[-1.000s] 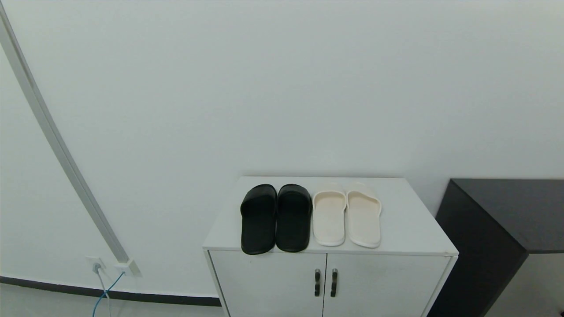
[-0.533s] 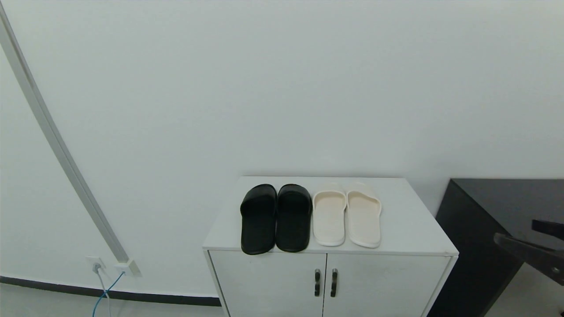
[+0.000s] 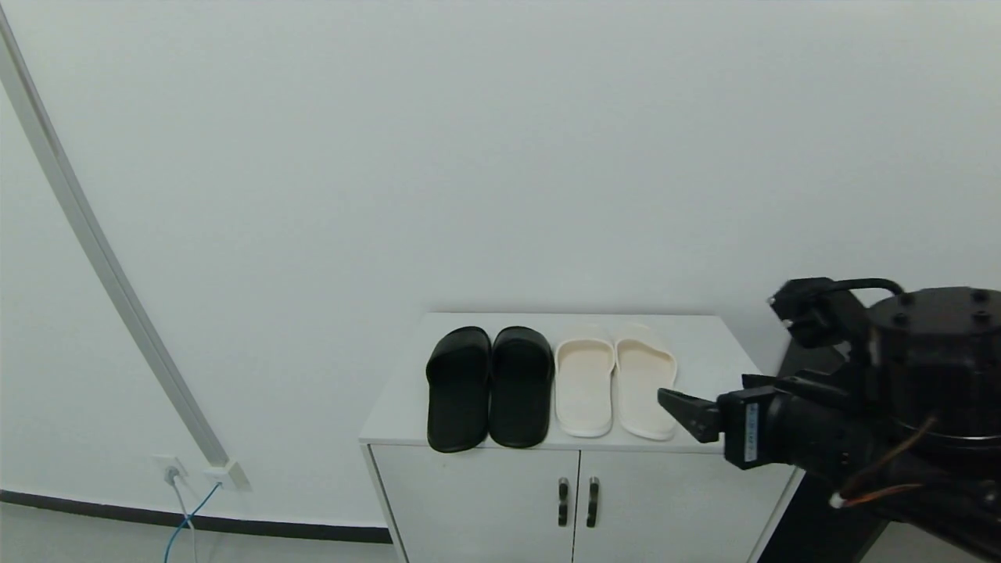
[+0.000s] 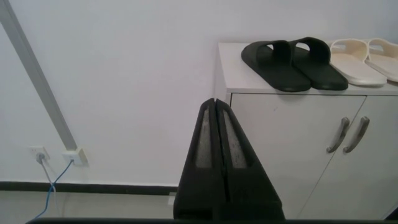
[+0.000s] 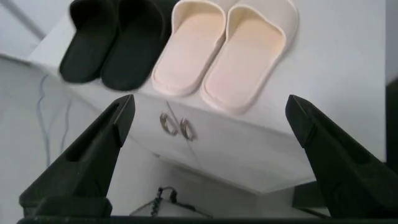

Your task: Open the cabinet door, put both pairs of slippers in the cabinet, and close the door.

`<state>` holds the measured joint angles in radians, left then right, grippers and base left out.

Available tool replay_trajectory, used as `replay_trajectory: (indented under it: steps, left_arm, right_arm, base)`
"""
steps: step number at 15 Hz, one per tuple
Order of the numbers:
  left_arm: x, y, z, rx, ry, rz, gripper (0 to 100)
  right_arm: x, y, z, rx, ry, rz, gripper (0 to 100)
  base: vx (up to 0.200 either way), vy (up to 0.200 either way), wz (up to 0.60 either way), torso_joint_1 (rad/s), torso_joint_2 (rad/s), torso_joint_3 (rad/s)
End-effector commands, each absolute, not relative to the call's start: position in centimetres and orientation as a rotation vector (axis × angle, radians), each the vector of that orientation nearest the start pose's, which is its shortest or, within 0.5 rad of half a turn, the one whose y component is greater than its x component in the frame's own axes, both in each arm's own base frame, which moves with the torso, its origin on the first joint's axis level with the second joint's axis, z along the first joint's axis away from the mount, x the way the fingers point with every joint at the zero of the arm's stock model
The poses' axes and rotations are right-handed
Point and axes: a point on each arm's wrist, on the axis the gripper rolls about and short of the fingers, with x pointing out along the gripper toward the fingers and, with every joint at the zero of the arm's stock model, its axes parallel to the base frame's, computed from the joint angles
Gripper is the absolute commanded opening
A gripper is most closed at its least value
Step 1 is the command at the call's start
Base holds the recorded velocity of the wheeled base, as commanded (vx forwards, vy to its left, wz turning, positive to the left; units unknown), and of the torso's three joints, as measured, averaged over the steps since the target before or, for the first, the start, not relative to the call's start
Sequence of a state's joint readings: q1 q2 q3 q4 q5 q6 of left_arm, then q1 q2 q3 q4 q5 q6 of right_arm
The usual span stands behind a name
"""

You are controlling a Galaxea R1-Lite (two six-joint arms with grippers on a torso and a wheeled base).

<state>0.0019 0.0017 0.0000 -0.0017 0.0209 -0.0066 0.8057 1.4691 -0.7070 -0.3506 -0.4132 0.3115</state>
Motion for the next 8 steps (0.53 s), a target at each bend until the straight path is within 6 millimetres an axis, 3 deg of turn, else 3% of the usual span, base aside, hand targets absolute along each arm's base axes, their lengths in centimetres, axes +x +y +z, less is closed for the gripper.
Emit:
replay_trajectory:
  steps: [1, 4, 8]
  left_arm:
    - [-2.3, 0.0, 7.6, -0.006, 0.000, 0.023, 0]
    - [-2.3, 0.0, 7.6, -0.006, 0.000, 0.021, 0]
    - [-2.3, 0.0, 7.6, -0.006, 0.000, 0.021, 0]
  right_arm:
    - [19.5, 21.5, 16.5, 0.026, 0.427, 0.282, 100]
    - [22.7, 24.8, 13.8, 0.034, 0.432, 0.171, 100]
    - [27.7, 26.8, 11.6, 0.049, 0.394, 0.046, 100]
  base:
    - [0.000, 0.000, 0.00, 0.000, 0.00, 0.000]
    - [0.000, 0.000, 0.00, 0.000, 0.00, 0.000]
    - [0.000, 0.000, 0.00, 0.000, 0.00, 0.000]
